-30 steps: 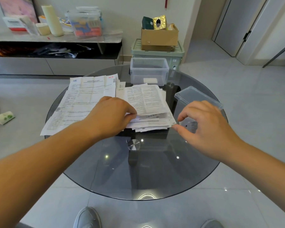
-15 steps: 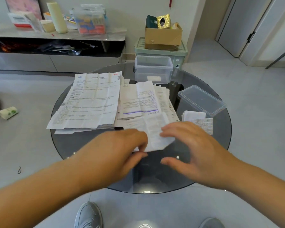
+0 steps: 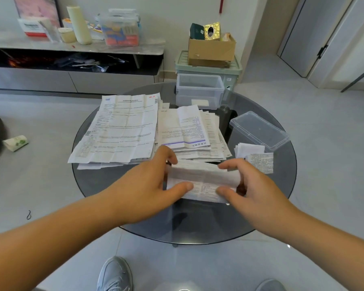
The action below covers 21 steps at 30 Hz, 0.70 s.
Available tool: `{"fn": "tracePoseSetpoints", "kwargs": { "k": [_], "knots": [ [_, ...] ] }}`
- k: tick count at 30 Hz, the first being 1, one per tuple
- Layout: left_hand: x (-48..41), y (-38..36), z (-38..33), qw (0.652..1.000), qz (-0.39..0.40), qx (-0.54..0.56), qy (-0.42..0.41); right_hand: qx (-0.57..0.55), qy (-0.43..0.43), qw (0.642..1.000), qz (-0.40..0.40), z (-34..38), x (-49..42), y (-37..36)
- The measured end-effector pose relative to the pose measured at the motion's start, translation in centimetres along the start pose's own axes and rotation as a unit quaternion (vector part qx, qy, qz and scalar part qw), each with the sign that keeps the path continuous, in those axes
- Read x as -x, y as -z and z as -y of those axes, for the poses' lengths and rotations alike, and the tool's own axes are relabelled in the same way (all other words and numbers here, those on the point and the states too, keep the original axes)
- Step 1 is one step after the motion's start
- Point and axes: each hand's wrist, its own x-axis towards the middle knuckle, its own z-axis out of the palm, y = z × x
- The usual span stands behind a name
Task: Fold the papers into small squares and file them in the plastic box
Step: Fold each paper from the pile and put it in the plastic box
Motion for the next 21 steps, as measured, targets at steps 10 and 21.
{"fn": "tracePoseSetpoints", "kwargs": {
  "k": [10,21],
  "knots": [
    [-1.4,-1.9,1.1,0.993,-0.028,-0.111,0.018,0.173,-0.005,0.983,-0.055,0.0,-0.4,-0.7],
    [-1.5,-1.9,1.0,0.971,0.082,-0.221,-0.046,0.215,0.051,0.975,0.03,-0.8,-0.9,-1.6]
  ]
}}
